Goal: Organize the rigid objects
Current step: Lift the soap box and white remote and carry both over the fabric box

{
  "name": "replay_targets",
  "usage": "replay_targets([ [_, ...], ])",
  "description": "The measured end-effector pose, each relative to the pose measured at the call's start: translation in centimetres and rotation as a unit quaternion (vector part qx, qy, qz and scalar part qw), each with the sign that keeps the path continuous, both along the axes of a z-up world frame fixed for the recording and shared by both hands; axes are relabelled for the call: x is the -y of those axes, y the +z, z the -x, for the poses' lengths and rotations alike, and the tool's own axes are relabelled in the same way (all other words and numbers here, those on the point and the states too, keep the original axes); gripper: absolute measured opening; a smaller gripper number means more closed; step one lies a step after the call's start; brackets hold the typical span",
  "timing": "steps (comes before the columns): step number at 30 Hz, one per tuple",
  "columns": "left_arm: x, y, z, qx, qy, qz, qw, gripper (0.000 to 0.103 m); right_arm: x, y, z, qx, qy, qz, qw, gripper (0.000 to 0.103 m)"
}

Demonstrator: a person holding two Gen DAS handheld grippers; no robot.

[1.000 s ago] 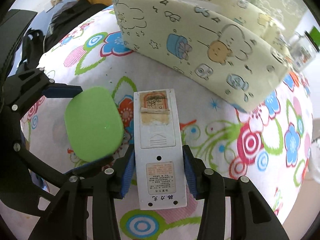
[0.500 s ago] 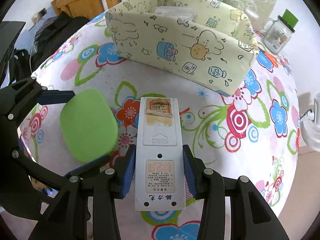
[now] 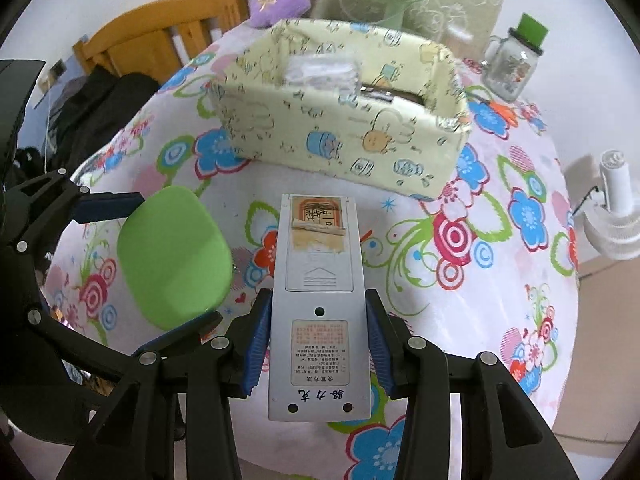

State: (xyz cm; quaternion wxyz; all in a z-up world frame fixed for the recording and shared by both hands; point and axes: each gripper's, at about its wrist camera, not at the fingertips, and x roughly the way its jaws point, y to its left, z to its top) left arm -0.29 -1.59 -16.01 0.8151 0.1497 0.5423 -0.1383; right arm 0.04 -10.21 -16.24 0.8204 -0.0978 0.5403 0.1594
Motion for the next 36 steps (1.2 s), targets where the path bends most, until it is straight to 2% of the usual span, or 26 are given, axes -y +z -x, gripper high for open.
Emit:
replay_targets([
  [8,-0.5,2.4,0.4,0.024,-0.016,-0.010,0.9995,0.095,-0.9,2.6,0.6,0.030,-0.019,0.020,0.999,0.047],
  [20,-2.0,5.5,0.3,0.050,-0.025,0.006,0.9984,0.095,-2.2,5.7,0.7,0.049,-0.040,0.025,0.998,0.047],
  [36,-1.9,7.7,-3.2,0.067,0.015,0.021,0.9974,0.095,-1.6,8.2,-3.5,0.063,-0.016,0.014,0.998,0.047],
])
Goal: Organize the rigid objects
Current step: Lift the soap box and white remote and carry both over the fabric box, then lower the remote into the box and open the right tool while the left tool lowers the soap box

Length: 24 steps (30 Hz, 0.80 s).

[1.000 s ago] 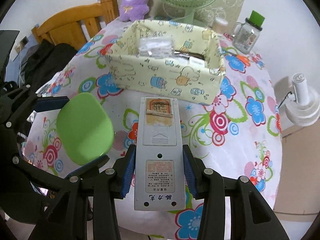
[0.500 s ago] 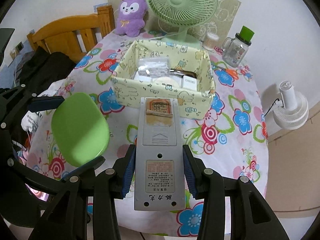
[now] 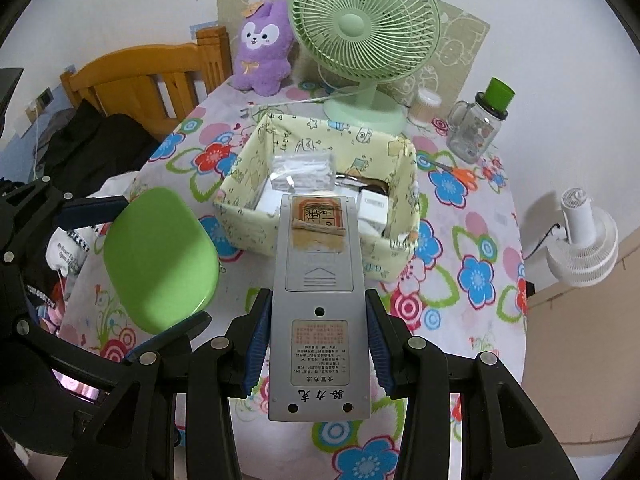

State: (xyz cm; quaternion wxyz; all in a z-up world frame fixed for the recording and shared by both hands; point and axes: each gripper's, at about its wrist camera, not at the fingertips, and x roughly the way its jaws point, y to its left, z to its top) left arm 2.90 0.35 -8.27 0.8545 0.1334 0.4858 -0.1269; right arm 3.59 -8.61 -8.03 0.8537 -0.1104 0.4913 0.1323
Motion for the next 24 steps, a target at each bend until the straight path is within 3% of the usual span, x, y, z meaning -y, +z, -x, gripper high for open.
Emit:
replay_targets([
  [12,0.2,0.3,-4.9,-0.002,0.032,0.001,0.9995,0.095,0.6,0.4,-5.5,-0.005,0.014,-0.015,1.000,0.047],
  [24,1.0,-1.1,-10.0,-0.016,0.052,0.008,0.9985,0.095,2.6,-1.4,-11.8,-0.037,-0.017,-0.044,0.998,0.047],
])
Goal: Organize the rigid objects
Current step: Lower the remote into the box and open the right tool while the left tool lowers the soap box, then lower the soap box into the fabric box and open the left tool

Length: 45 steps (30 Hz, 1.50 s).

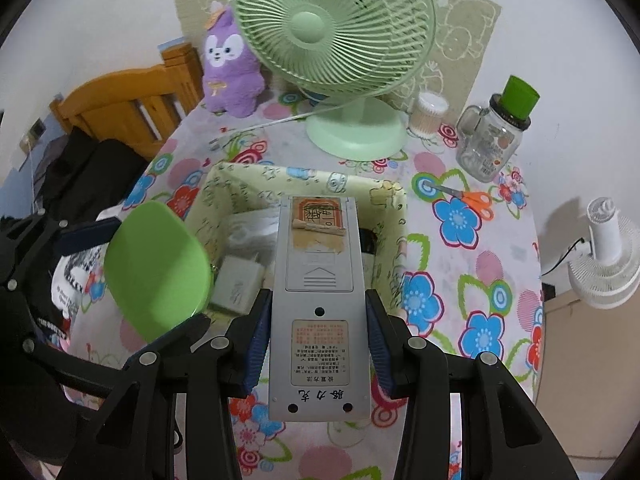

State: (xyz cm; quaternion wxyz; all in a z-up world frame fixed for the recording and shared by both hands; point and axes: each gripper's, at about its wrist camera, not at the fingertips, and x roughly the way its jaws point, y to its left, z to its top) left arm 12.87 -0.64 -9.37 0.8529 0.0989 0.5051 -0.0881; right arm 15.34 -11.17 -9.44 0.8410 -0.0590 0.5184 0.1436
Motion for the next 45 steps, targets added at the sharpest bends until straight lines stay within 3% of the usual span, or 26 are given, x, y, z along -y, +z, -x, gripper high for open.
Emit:
replay_targets([
  [10,0.4,-2.4,-2.5,-0.029,0.012,0.001,0.9995,0.095,0.5,-2.8,-3.6,-0.037,-0.010,-0.017,0.999,0.047],
  [21,0.3,-4.2,-4.1,-0.051,0.020,-0.003,0.9985,0.095,-0.9,-5.3,-5.7,-0.053,-0.010,0.010,0.999,0.047],
  [33,1.2,-4.8,-4.5,-0.037,-0.008,-0.048,0.9981,0.095,-1.2,-8.0,-7.3,-0.112,-0.026,-0.014,0.993,0.048],
  [36,1.2,-4.8,-4.6,-0.040,-0.009,-0.044,0.9982,0.095,-1.4,-7.4,-7.1,-0.088,-0.011,-0.015,0.996,0.048],
  [40,1.1,-4.7,-4.6,-0.043,-0.010,-0.038,0.9983,0.095,-1.0,-6.1,-6.8,-0.063,-0.014,-0.013,0.998,0.067],
  [45,1.1,-4.4,-4.6,-0.048,-0.009,-0.023,0.9985,0.095,0.9,-4.7,-5.8,-0.053,-0.029,-0.026,0.998,0.069],
])
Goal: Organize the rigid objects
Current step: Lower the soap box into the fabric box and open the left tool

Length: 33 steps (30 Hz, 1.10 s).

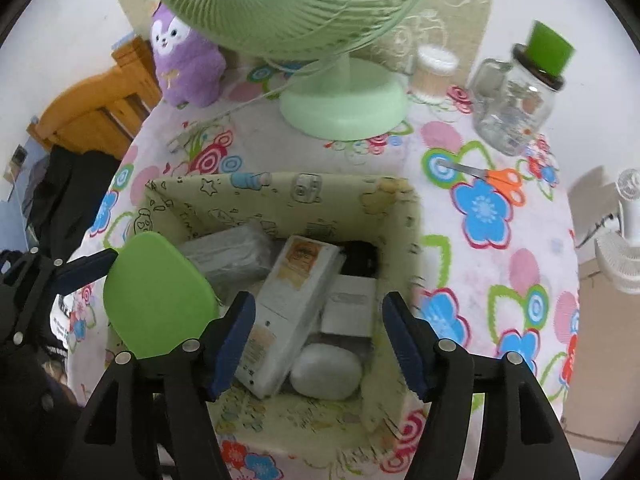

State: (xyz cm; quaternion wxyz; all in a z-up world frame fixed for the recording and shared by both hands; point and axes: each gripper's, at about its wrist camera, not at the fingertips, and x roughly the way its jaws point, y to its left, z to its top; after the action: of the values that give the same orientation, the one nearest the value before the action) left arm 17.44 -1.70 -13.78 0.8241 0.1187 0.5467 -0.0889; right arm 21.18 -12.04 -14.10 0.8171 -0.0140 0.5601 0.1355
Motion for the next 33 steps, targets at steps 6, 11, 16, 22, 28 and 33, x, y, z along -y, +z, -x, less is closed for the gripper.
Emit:
replay_targets([
  [6,0.7,-0.1,0.0,-0.012,-0.001,0.024,0.9996,0.095,1.1,1.7,1.8,0.024,-0.008,0.004,1.000,0.071],
  [11,1.6,-0.3,-0.2,-0.019,-0.003,0.033,0.9993,0.095,2.4,2.1,2.5,0.025,-0.027,0.005,0.999,0.072],
  [16,1.9,-0.6,-0.7,-0.028,0.009,0.047,0.9985,0.095,3.2,1.5,3.0,0.019,-0.041,0.006,0.999,0.073],
  [22,2.5,-1.4,-1.2,-0.037,0.021,0.048,0.9979,0.095,4.2,1.3,3.1,0.019,-0.059,0.003,0.998,0.076],
  [28,2.8,-2.4,-1.7,-0.048,0.038,0.045,0.9971,0.095,4.7,0.9,2.5,0.015,-0.063,0.005,0.998,0.077],
  [33,3.0,-3.2,-1.9,-0.049,0.048,0.034,0.9971,0.095,4.6,0.1,2.0,0.009,-0.055,0.008,0.998,0.077],
])
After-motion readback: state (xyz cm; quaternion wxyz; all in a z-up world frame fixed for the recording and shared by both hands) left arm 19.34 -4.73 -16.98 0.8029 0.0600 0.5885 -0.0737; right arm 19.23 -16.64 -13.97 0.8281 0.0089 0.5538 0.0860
